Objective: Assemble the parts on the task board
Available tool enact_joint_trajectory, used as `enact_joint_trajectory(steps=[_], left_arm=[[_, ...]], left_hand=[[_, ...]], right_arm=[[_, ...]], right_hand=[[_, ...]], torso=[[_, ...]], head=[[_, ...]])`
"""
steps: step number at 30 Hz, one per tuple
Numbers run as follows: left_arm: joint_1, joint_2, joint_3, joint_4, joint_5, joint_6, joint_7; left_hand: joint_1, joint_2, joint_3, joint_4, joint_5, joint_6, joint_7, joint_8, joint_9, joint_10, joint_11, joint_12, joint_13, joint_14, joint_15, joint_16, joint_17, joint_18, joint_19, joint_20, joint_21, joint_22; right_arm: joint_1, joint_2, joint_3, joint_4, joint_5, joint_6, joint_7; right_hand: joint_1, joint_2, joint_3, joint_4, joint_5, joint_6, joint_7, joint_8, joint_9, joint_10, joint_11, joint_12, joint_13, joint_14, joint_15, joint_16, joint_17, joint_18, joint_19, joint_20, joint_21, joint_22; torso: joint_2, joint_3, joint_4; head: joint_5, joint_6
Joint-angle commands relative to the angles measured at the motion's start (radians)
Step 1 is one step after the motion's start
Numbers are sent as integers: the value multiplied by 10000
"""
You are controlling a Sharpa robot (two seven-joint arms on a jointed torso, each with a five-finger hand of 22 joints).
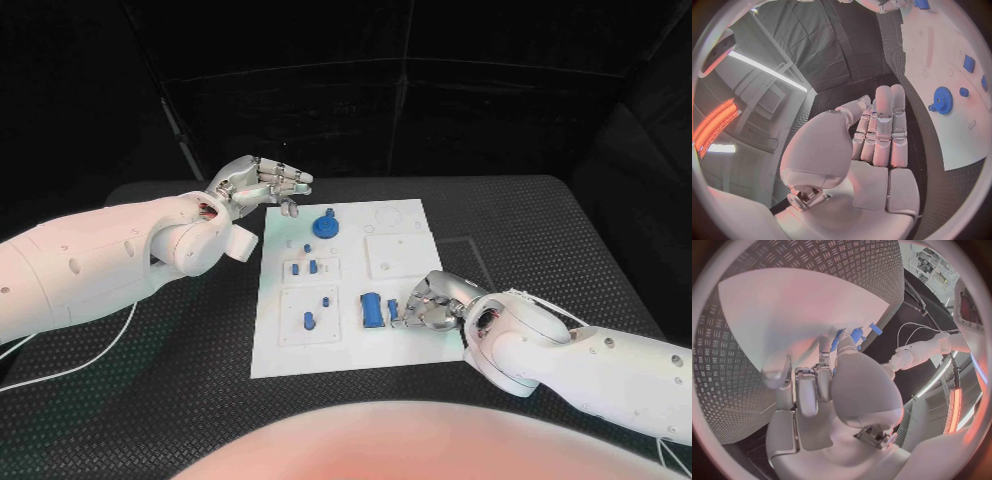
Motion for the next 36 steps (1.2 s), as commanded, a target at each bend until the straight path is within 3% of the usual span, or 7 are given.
enact_joint_trajectory(steps=[1, 14, 20, 25, 29, 31, 36], left_arm=[[15, -5, 9, 18, 40, 95, 34], [15, -13, 9, 14, 40, 90, 28], [15, -21, 9, 6, 40, 86, 29], [14, 1, 7, -43, 40, 78, 50], [14, 57, 5, -136, 59, 63, 147], [11, 78, 2, -174, 188, 46, 227], [2, 141, -25, -305, 851, -60, 577]], left_hand=[[-104, 9, 18, 53, -2, -35, 27, -32, -8, -70, -10, 61, -16, 68, 29, -39, -13, 137, 74, 26, -42, -9], [-104, 9, 18, 53, -2, -35, 27, -32, -8, -70, -10, 61, -16, 68, 29, -39, -13, 137, 74, 26, -42, -9], [-104, 9, 18, 53, -2, -35, 27, -32, -8, -70, -10, 61, -16, 68, 29, -39, -13, 137, 74, 26, -42, -9], [-99, 12, 24, 49, -1, -35, 27, -31, -7, -73, -10, 67, -16, 69, 28, -40, -12, 137, 77, 26, -48, -15], [-123, -1, 11, 60, -8, -35, 31, -30, -7, -74, -6, 73, -15, 67, 32, -43, -12, 135, 76, 29, -55, -21], [-131, -4, 7, 64, -10, -35, 32, -30, -6, -73, -5, 75, -15, 66, 33, -44, -12, 135, 76, 30, -58, -23], [-178, -47, -32, 79, -16, -16, 24, -17, -1, -56, -10, 98, -9, 59, 38, -52, -12, 133, 68, 36, -79, -39]], right_arm=[[15, 25, 1, -25, -32, 42, 28], [15, 55, 2, -34, 124, -136, 348], [18, -300, 4, 251, 1205, -238, 1332], [35, -699, 34, 414, 4212, -248, 3400], [193, -767, 283, 137, 6683, -475, 5379], [346, -704, 329, -166, 7488, -535, 6038], [692, -357, 383, -1141, 9086, -442, 7266]], right_hand=[[250, 99, -3, -77, -37, 39, -31, -47, 14, 73, -56, -24, 472, 950, -83, 42, 2224, -123, 3, -86, -26, 8], [-49, 189, -226, 145, -135, 45, 8, -73, 49, 88, -25, 4, 506, 949, -62, 39, 2219, -128, 4, -77, -23, 21], [-265, 84, -479, 319, -33, -189, 113, -229, 26, -48, 56, -234, 310, 888, -6, -97, 1947, -63, -197, -41, -237, -350], [-21, 211, -550, 323, 117, -1135, 544, -763, -120, -1290, 426, -2218, -1358, 399, 293, -1185, 132, 340, -1531, 211, -1815, -2782], [309, 358, -598, 186, 270, -1522, 741, -938, -117, -2510, 612, -4002, -2931, -135, 474, -2599, -1683, 679, -2543, 410, -3397, -4809], [489, 433, -581, 91, 307, -1628, 810, -983, -111, -3234, 674, -5003, -3812, -457, 521, -3348, -2560, 664, -2651, 474, -3683, -4977], [1049, 644, -489, -162, 215, -2010, 1110, -1236, -257, -4946, 1024, -6601, -5178, -2584, 913, -6870, -6276, 591, -3546, 780, -4863, -5601]], torso=[[1, -1, 3], [-5, 6, -10], [-22, 8, -16], [-46, -22, -4], [-117, -72, -1], [-153, -90, 2], [-290, -163, 10]], head=[[10, 2], [36, 2], [49, 2], [-7, 2], [-63, 54], [-90, 105], [-150, 339]])
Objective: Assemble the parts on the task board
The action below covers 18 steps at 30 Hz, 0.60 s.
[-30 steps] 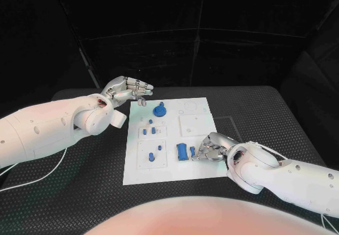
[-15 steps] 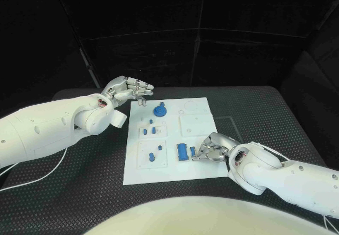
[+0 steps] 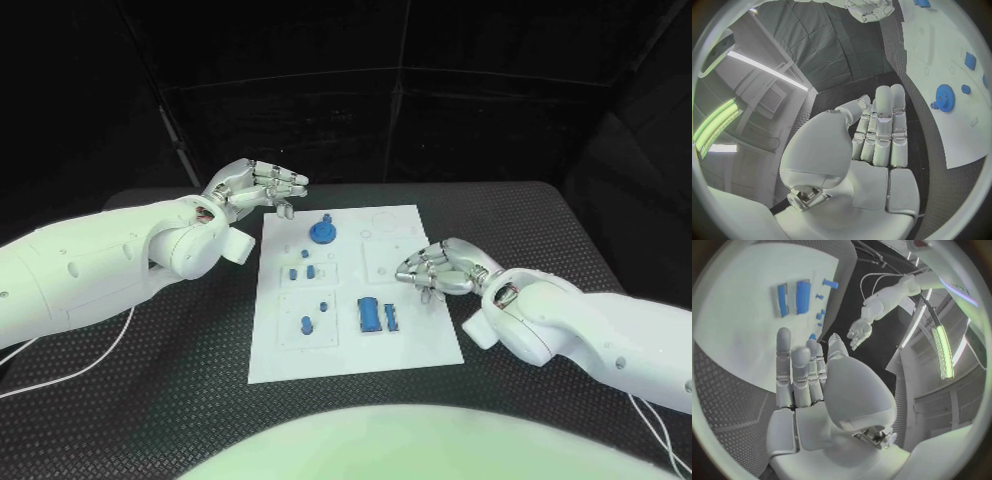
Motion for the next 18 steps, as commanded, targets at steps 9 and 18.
enact_joint_trajectory(steps=[9, 18], left_arm=[[-39, 211, -23, -558, 2315, -185, 1252], [-133, 513, -27, -1212, 3142, -291, 1774]], left_hand=[[-326, -117, -224, 182, -18, 41, -26, 24, 4, -14, -28, 106, -17, -263, 66, -300, -95, 130, -174, 42, -317, -179], [-349, -146, -197, 374, -10, -96, 32, -173, -20, -88, 218, -741, -96, -2090, 610, -3680, -1446, 7, -1993, 501, -2372, -1511]], right_arm=[[728, 1394, 56, -2980, 4263, 90, 3642], [895, 2265, 70, -4365, 5485, 776, 4167]], right_hand=[[1061, 447, 258, -229, -429, -167, 386, -748, -915, -1046, 620, -2982, -3886, -3030, 821, -3995, -2815, -11, -1845, 885, -2973, -1630], [1142, 510, 308, -128, -422, 720, 489, -1995, -1950, 443, 746, -5357, -7538, -1599, 1075, -7892, -5887, 142, -1545, 1290, -5193, -3067]], torso=[[-360, -161, -19], [-437, -102, -18]], head=[[-116, 568], [-32, 845]])
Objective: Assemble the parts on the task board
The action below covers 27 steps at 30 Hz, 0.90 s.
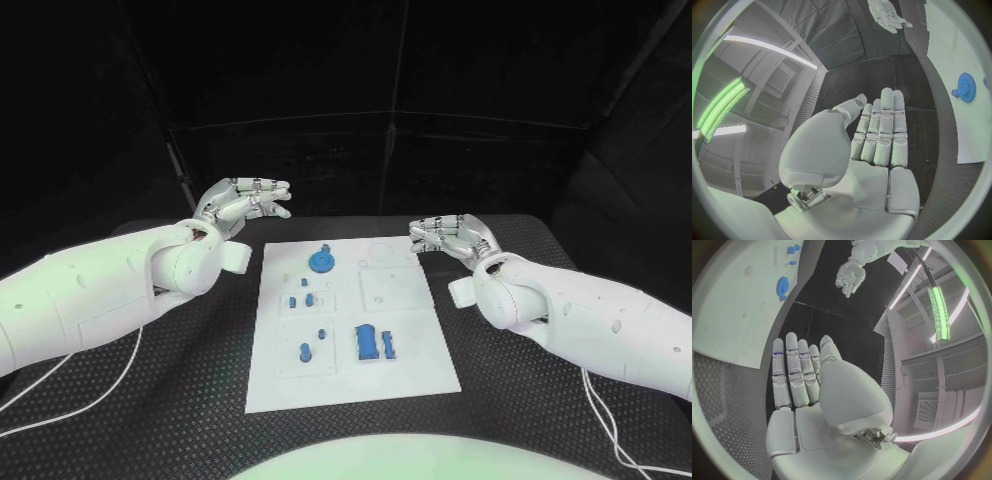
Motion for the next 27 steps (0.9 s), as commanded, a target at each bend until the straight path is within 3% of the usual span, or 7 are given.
enact_joint_trajectory(steps=[1, 2, 3, 5, 11, 12, 27], left_arm=[[-21, 88, 8, -152, 755, -145, 720], [-18, 43, 0, -97, 153, -25, 107], [-20, 43, 2, -90, 152, -35, 108], [-38, 38, 20, -39, 145, -119, 117], [-215, -2, 199, 461, 79, -944, 205], [-257, -12, 243, 582, 62, -1144, 226], [-1138, -216, 1135, 3079, -271, -5263, 664]], left_hand=[[-77, -23, 41, 92, -10, -138, 46, -138, -17, -34, 170, -328, -10, -546, 265, -1039, -400, -27, -681, 228, -739, -491], [-3924, 509, -1215, 478, -734, -2954, -518, -604, -663, -3132, -284, -1006, -619, -3562, -648, -2142, -1056, -509, -3101, -365, -1766, -1908], [-3946, 509, -1216, 478, -734, -3005, -521, -631, -663, -3159, -261, -1060, -619, -3659, -648, -2293, -1117, -508, -3231, -333, -1892, -1997], [-4529, 509, -1386, 478, -734, -3430, -605, -712, -663, -3600, -298, -1198, -619, -4146, -648, -2578, -1259, -508, -3669, -380, -2137, -2262], [-6457, 509, -2017, 478, -734, -4841, -893, -955, -663, -5132, -510, -1558, -619, -5675, -648, -3201, -1614, -723, -4912, -650, -2702, -2999], [-6712, 509, -2100, 478, -734, -5029, -930, -982, -663, -5336, -1227, -1601, -619, -5880, -648, -3283, -1661, -723, -5077, -687, -2776, -3097], [-9636, 509, -3048, 478, -734, -7169, -1882, -1768, -663, -7665, -1227, -2776, -619, -8206, -648, -4219, -2817, -1694, -6957, -1606, -3621, -4209]], right_arm=[[43, 264, 10, -232, 1046, 666, 757], [16, 163, 1, -154, 235, 96, 131], [20, 161, -2, -145, 244, 85, 135], [55, 148, -30, -80, 311, 2, 172], [397, 20, -299, 568, 976, -823, 534], [480, -11, -365, 725, 1137, -1024, 622], [1638, -445, -1279, 2921, 3391, -3820, 1847]], right_hand=[[-54, -32, 24, 3, -42, 93, 12, -212, -171, 121, 98, -375, -429, -81, 128, -685, -464, 126, 24, 81, -425, -271], [-4694, -385, 654, -553, -646, -2862, -592, -963, -586, -3108, -353, -857, -1228, -3379, -932, -1058, -989, -513, -2505, -657, -1275, -736], [-4708, -394, 656, -555, -651, -2850, -577, -963, -629, -3091, -331, -943, -1228, -3454, -197, -1216, -1099, -513, -2498, -632, -1373, -799], [-5362, -458, 747, -646, -758, -3232, -639, -963, -707, -3524, -375, -1055, -1228, -3945, -932, -1358, -1232, -513, -2841, -693, -1540, -895], [-7674, -1282, 1042, -942, -1073, -4660, -916, -963, -931, -5102, -584, -1334, -1228, -5596, -932, -1627, -1545, -684, -4079, -1038, -2006, -1156], [-7982, -1282, 1083, -982, -1114, -4852, -954, -963, -959, -5312, -1307, -1369, -1228, -5816, -932, -1657, -1587, -684, -4245, -1083, -2068, -1191], [-11516, -1282, 2181, -1845, -2153, -7050, -1904, -963, -1700, -7730, -1307, -2294, -1228, -8350, -932, -2521, -2613, -1010, -6143, -2221, -2782, -2049]], torso=[[-33, 33, -22], [-12, 11, 0], [-11, 12, 1], [-10, 21, 7], [5, 112, 69], [8, 134, 84], [51, 398, 264]], head=[[18, 123], [16, 50], [17, 55], [21, 97], [60, 510], [70, 610], [185, 1807]])
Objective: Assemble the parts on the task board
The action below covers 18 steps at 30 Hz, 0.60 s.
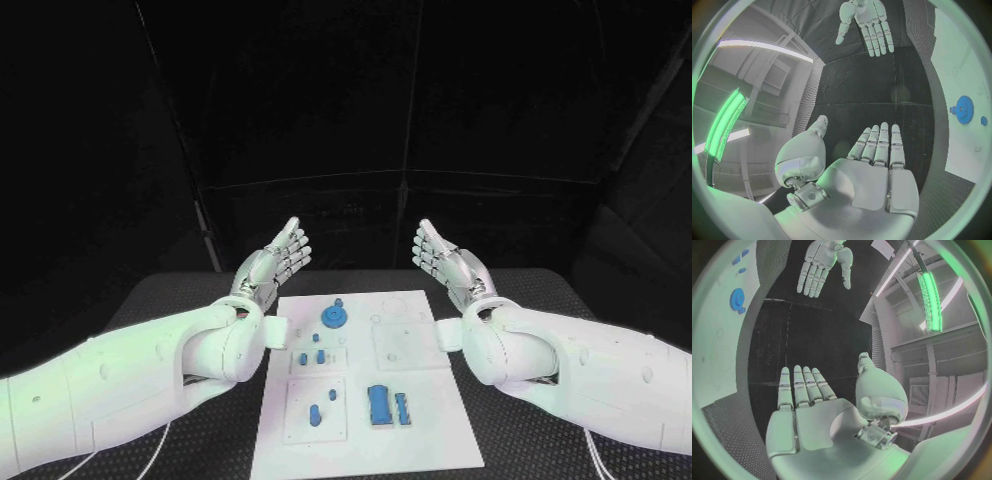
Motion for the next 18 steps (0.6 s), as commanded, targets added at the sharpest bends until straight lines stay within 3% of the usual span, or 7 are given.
enact_joint_trajectory(steps=[1, 2, 4, 9, 11, 13, 18], left_arm=[[-98, -38, 116, 373, -264, -1922, 412], [-126, -44, 145, 453, -274, -2054, 426], [-167, -54, 187, 570, -290, -2247, 446], [-199, -61, 219, 659, -302, -2395, 462], [-199, -61, 219, 659, -302, -2395, 462], [-199, -61, 219, 659, -302, -2395, 462], [-199, -61, 219, 659, -302, -2395, 462]], left_hand=[[-1592, 8, -523, 2, -77, -1171, -342, -193, -21, -1266, -87, -746, -24, -1263, -18, -505, -734, -541, -1027, -290, -455, -602], [-1710, 8, -563, 2, -77, -1253, -342, -193, -21, -1356, -87, -746, -24, -1359, -18, -543, -734, -541, -1100, -290, -487, -648], [-1947, 8, -638, 2, -77, -1425, -342, -193, -21, -1542, -87, -746, -24, -1546, -18, -620, -734, -541, -1253, -290, -562, -739], [-2400, 8, -771, 2, -77, -1760, -342, -193, -21, -1905, -87, -746, -24, -1906, -18, -767, -734, -541, -1545, -290, -1381, -909], [-2646, 8, -850, 2, -77, -1939, -342, -193, -21, -2104, -87, -746, -24, -2100, -18, -1532, -734, -541, -1699, -290, -1381, -1001], [-2792, 8, -1566, 2, -77, -2048, -342, -193, -21, -2213, -87, -746, -24, -2218, -18, -1532, -734, -541, -1799, -290, -1381, -1059], [-3166, 8, -1566, 2, -77, -2319, -342, -193, -21, -2515, -87, -746, -24, -2521, -18, -1532, -734, -541, -2043, -290, -1381, -1826]], right_arm=[[77, -30, -29, 151, 845, -1056, 635], [77, -30, -30, 152, 846, -1058, 636], [77, -30, -30, 152, 846, -1058, 636], [77, -30, -30, 152, 846, -1058, 636], [77, -30, -30, 152, 846, -1058, 636], [77, -30, -30, 152, 846, -1058, 636], [77, -30, -30, 152, 846, -1058, 636]], right_hand=[[-1859, -61, 572, -225, -482, -1157, -321, -77, -121, -1271, -91, -293, -23, -1328, -30, -230, -475, -300, -1002, -679, -379, -231], [-2077, -61, 572, -225, -482, -1291, -321, -77, -121, -1417, -91, -293, -23, -1487, -30, -230, -475, -1002, -1120, -679, -427, -231], [-2359, -61, 572, -225, -482, -1468, -321, -77, -121, -1609, -91, -293, -23, -1689, -30, -230, -475, -1002, -1266, -679, -1181, -231], [-2893, -61, 572, -225, -482, -1798, -321, -77, -121, -1978, -91, -293, -23, -2068, -30, -230, -475, -1002, -1568, -679, -1181, -231], [-3154, -61, 572, -225, -482, -1959, -321, -77, -121, -2153, -91, -293, -23, -2252, -30, -230, -475, -1002, -1704, -679, -1181, -231], [-3374, -61, 572, -225, -482, -2100, -321, -77, -121, -2306, -91, -293, -23, -2416, -30, -230, -475, -1002, -1833, -679, -1181, -231], [-3828, -61, 572, -225, -482, -2380, -321, -77, -121, -2617, -91, -293, -23, -2733, -30, -230, -475, -1002, -2075, -679, -1181, -231]], torso=[[8, 51, 35], [8, 51, 35], [8, 51, 35], [8, 51, 35], [8, 51, 35], [8, 51, 35], [8, 51, 35]], head=[[10, 82], [10, 82], [10, 82], [10, 82], [10, 82], [10, 82], [10, 82]])
